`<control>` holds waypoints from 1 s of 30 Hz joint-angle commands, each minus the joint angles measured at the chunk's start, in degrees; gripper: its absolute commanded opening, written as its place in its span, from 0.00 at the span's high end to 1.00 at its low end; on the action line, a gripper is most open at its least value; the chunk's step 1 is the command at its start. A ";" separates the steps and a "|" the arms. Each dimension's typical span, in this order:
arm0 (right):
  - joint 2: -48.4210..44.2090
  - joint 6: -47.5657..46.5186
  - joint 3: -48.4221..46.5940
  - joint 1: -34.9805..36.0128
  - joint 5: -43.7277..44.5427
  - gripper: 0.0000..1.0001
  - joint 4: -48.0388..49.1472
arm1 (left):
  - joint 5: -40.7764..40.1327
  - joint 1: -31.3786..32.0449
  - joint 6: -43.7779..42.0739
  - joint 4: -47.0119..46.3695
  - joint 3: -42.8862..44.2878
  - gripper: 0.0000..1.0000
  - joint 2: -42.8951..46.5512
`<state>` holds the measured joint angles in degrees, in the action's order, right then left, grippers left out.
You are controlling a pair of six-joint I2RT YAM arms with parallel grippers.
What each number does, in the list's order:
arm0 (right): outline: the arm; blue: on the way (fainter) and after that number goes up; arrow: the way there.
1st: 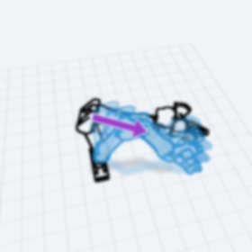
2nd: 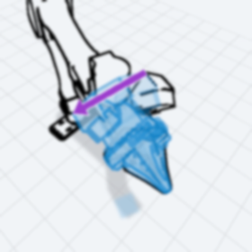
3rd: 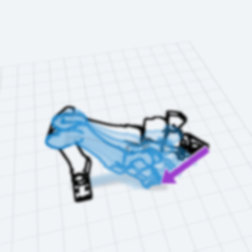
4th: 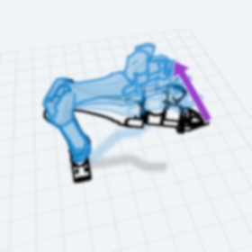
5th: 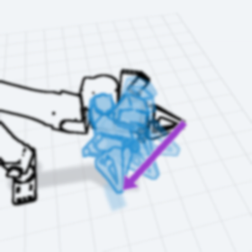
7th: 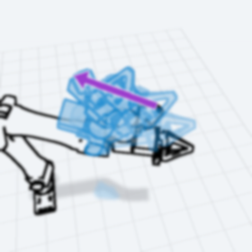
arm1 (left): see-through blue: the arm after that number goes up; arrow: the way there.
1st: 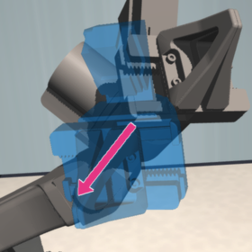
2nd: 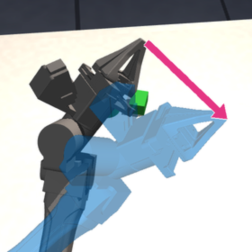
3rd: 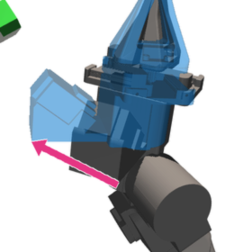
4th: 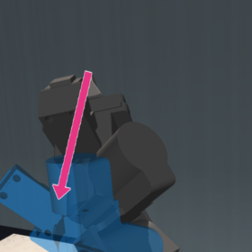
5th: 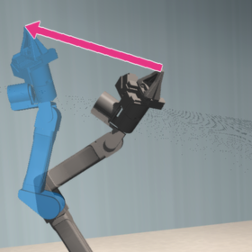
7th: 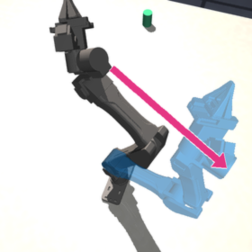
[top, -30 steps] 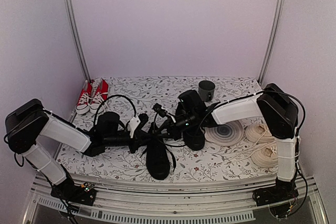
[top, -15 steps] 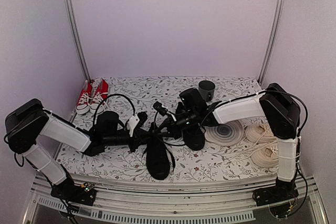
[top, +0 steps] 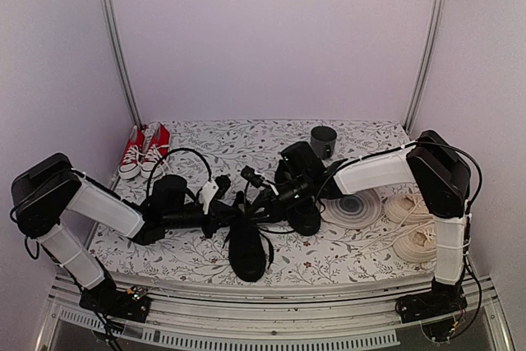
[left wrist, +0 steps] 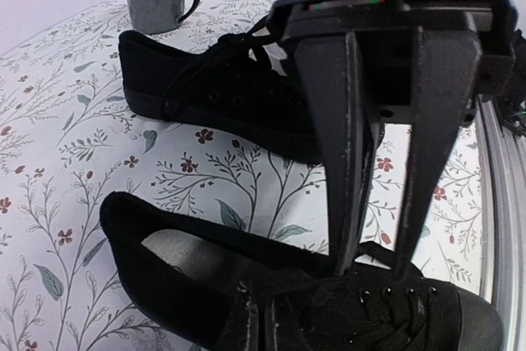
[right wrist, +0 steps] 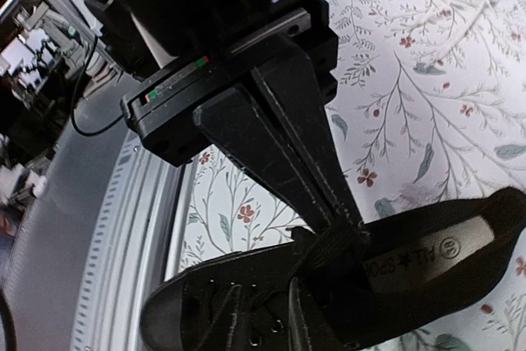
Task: Tie the shoes
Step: Adjust the loops with the shoelace on the shoe.
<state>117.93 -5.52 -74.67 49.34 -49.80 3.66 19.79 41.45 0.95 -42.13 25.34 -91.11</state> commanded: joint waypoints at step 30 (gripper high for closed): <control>6.69 11.09 -5.40 -0.83 -3.61 0.92 4.94 | 1.74 -1.29 1.69 -5.32 -0.60 1.00 -1.35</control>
<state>123.72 4.14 -79.24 47.64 -52.45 6.28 20.99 40.91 2.22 -44.77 24.91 -92.12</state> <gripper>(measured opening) 0.078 0.007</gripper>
